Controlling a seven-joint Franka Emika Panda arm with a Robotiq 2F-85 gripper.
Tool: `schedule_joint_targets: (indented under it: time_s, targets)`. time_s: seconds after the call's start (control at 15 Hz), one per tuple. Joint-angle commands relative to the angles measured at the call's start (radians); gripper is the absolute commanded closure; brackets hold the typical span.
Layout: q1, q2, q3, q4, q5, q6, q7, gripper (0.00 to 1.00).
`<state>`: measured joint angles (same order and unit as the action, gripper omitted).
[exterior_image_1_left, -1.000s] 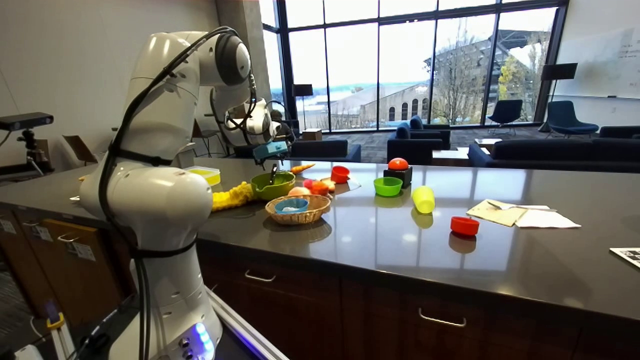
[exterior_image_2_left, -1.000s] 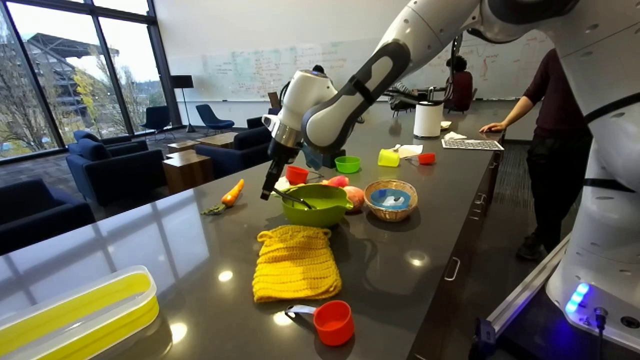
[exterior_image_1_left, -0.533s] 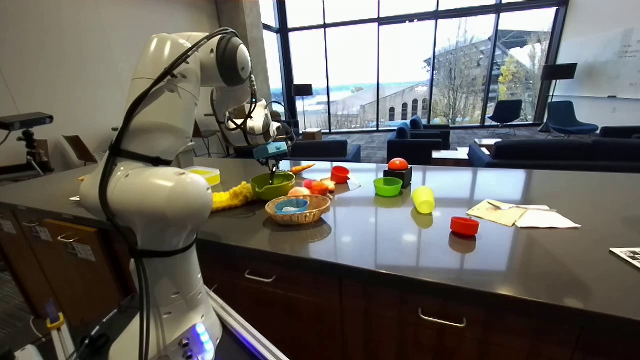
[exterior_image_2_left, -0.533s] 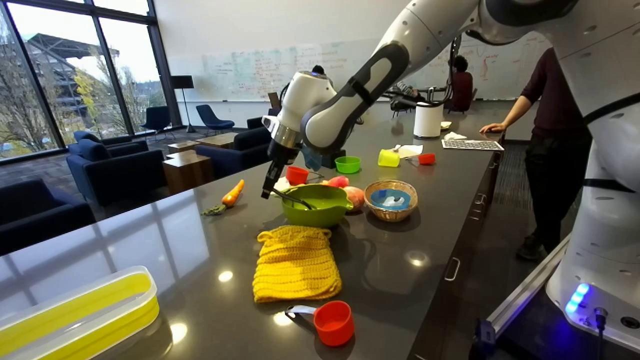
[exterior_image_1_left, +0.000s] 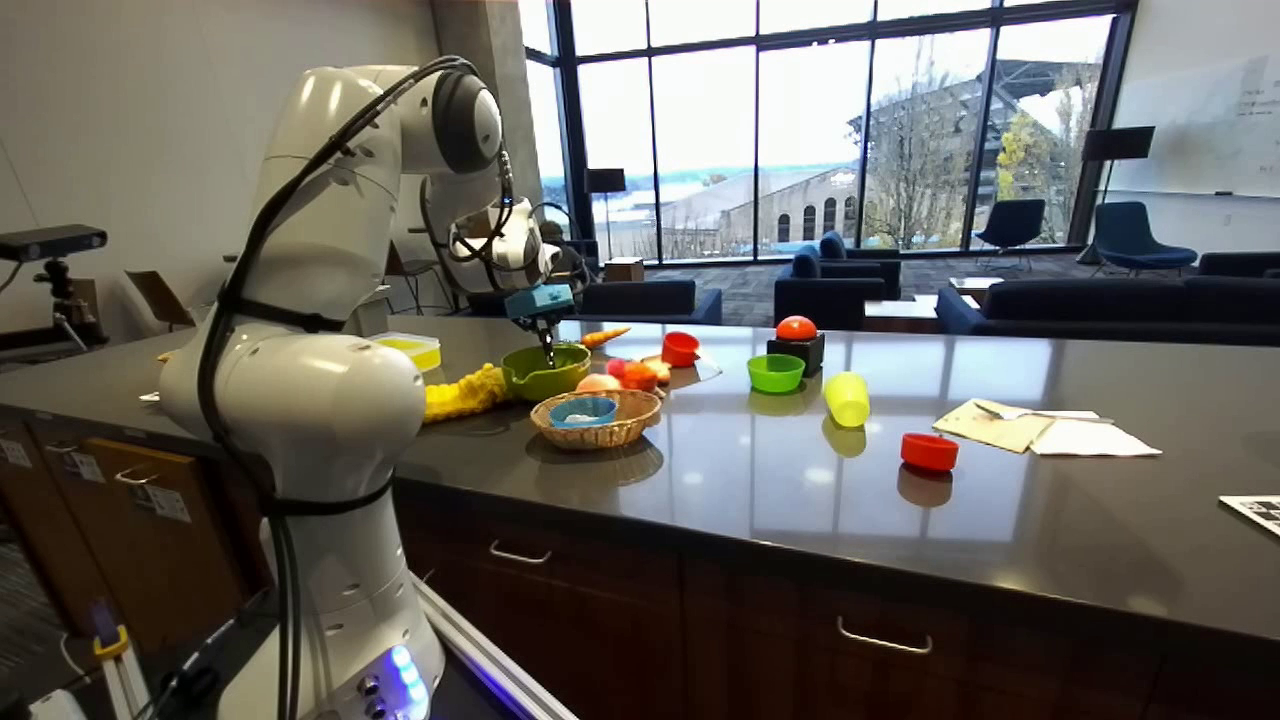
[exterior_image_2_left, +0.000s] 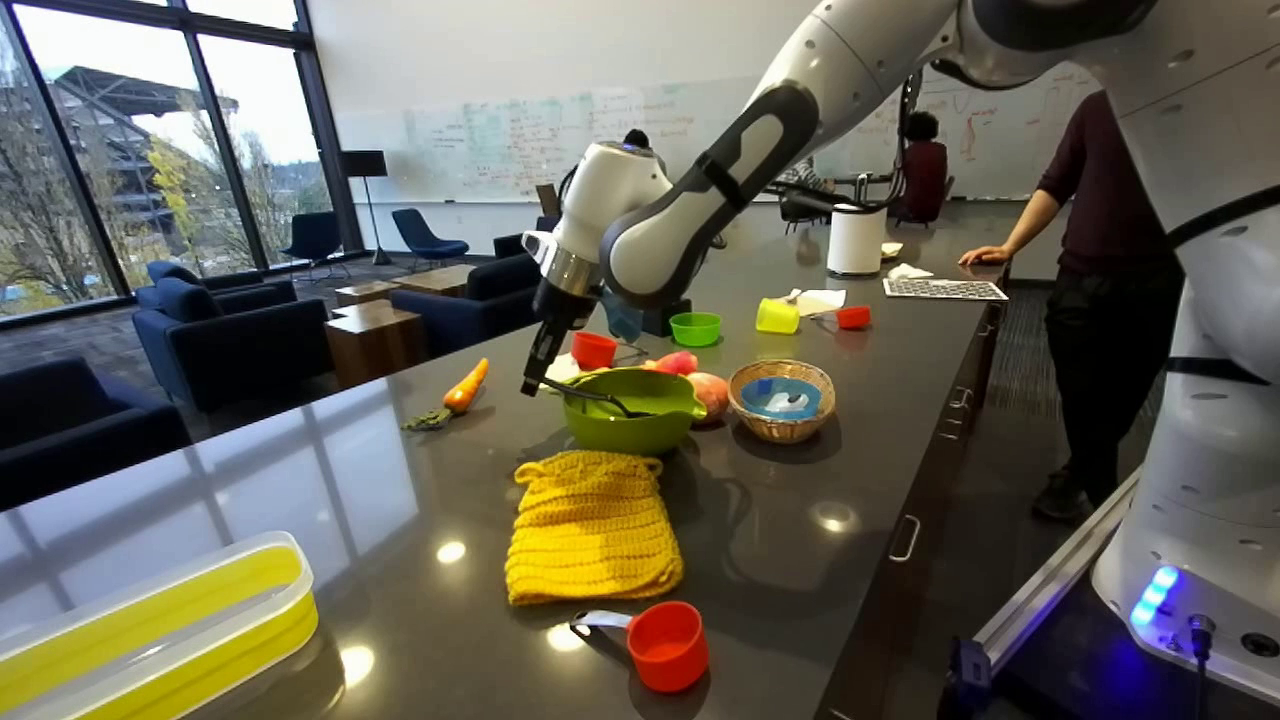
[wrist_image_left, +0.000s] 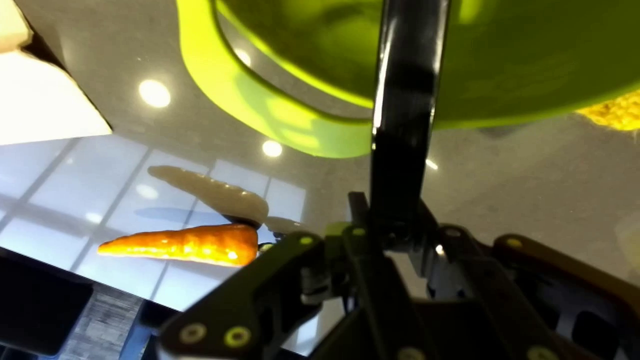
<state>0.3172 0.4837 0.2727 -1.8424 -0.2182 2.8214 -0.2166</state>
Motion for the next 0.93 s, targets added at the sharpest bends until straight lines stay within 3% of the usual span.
schedule_joint_targets:
  time_s: [0.0, 0.4, 0.6, 0.73, 0.87]
  targets:
    - [-0.018, -0.023, 0.048, -0.027, 0.034, 0.015, -0.038, 0.95]
    - [-0.147, -0.071, 0.235, -0.126, 0.118, 0.11, -0.246, 0.95]
    - [-0.295, -0.133, 0.365, -0.212, 0.171, 0.16, -0.355, 0.95]
    - [-0.451, -0.152, 0.519, -0.264, 0.255, 0.192, -0.468, 0.95]
    - [-0.573, -0.113, 0.671, -0.265, 0.425, 0.217, -0.636, 0.95]
